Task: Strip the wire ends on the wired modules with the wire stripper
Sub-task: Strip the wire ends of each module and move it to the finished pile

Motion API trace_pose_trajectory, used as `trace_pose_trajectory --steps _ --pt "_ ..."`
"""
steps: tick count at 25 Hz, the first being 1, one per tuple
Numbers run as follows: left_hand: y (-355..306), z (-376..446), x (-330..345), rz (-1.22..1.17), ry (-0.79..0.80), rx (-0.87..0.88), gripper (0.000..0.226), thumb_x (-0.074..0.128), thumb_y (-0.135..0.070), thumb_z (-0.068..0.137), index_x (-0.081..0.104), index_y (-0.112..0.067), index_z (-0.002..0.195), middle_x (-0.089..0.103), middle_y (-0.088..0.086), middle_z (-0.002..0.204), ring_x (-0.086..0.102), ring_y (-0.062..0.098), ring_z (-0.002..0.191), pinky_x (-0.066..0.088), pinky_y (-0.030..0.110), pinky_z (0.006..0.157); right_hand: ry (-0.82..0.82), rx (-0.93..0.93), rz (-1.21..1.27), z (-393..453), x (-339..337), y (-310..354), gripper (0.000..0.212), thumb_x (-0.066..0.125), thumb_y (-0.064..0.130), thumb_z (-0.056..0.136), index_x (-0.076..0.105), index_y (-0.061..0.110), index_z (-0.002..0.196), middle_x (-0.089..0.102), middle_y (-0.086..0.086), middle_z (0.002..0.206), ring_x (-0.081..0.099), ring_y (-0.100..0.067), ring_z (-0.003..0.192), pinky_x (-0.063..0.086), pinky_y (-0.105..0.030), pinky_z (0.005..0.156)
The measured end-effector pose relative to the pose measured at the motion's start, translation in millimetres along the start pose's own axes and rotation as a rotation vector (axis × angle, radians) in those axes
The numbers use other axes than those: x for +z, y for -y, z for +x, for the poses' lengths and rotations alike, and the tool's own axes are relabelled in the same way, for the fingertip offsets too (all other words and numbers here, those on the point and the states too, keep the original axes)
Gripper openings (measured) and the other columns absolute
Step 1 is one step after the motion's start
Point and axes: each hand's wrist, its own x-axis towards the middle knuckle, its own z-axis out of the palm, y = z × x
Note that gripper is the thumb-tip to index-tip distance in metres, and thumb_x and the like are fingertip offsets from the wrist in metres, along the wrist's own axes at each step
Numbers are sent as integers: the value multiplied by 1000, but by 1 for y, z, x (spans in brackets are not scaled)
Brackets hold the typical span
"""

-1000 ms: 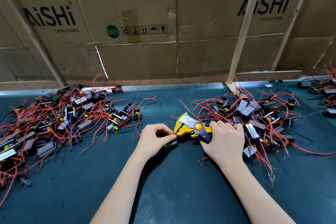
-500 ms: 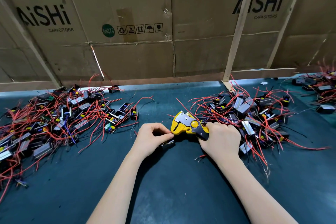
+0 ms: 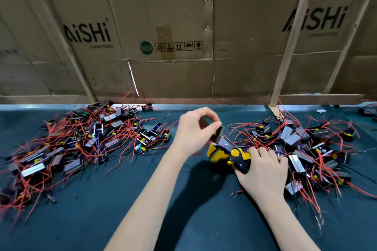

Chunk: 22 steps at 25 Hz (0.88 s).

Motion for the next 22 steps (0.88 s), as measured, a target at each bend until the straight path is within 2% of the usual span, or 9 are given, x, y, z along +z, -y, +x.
trace_pose_trajectory --steps 3,6,8,9,11,14,17,19,22 --pt "-56 21 54 -8 243 169 4 66 -7 86 67 -8 89 70 1 92 56 8 74 42 19 76 6 -6 45 0 0 -2 51 90 43 46 67 11 78 63 -11 74 63 -34 77 34 -42 71" --pt "-79 27 94 -61 435 22 36 51 11 85 51 -1 119 62 20 119 64 34 100 47 35 94 -12 3 126 -3 -2 -1 44 92 30 42 65 11 71 63 -13 71 63 -36 74 38 -41 70" --pt "-69 24 91 21 563 -29 49 48 11 83 46 -4 130 56 21 131 59 36 114 46 38 99 -11 -25 147 -4 -3 -3 45 90 34 45 64 11 74 62 -12 73 61 -36 72 37 -41 67" --pt "-57 22 80 60 554 -12 50 51 10 82 50 -5 130 56 18 132 58 33 118 45 37 101 -5 -40 141 -4 -4 -4 46 86 41 50 64 11 76 61 -10 74 60 -35 73 37 -41 66" --pt "-28 20 43 133 371 43 45 58 3 81 60 -9 124 62 11 127 57 25 118 42 34 103 17 -46 130 -4 -7 -5 48 80 51 56 65 11 78 61 -9 74 61 -35 75 37 -42 68" --pt "30 19 -36 144 -32 -67 30 60 2 80 71 -12 104 71 2 109 62 16 103 44 29 99 8 -22 243 -1 -12 -1 47 80 51 59 68 12 82 62 -5 74 62 -33 75 41 -42 70" --pt "97 14 -118 270 -323 -319 22 60 0 82 72 -17 90 73 -1 97 64 13 90 45 22 86 31 67 691 3 -22 8 30 84 46 69 67 26 84 66 11 77 64 -14 76 47 -29 74" --pt "141 6 -154 402 -380 -477 20 60 -1 83 71 -17 89 73 3 98 64 18 91 46 26 85 117 122 997 1 -25 16 17 82 36 73 67 35 81 70 17 76 64 1 75 43 -8 73" --pt "186 -4 -175 539 -339 -574 22 58 2 84 70 -10 98 72 11 102 64 26 94 49 33 86 195 154 1132 -2 -22 20 13 79 24 78 71 33 80 73 20 82 67 2 77 46 -8 76"
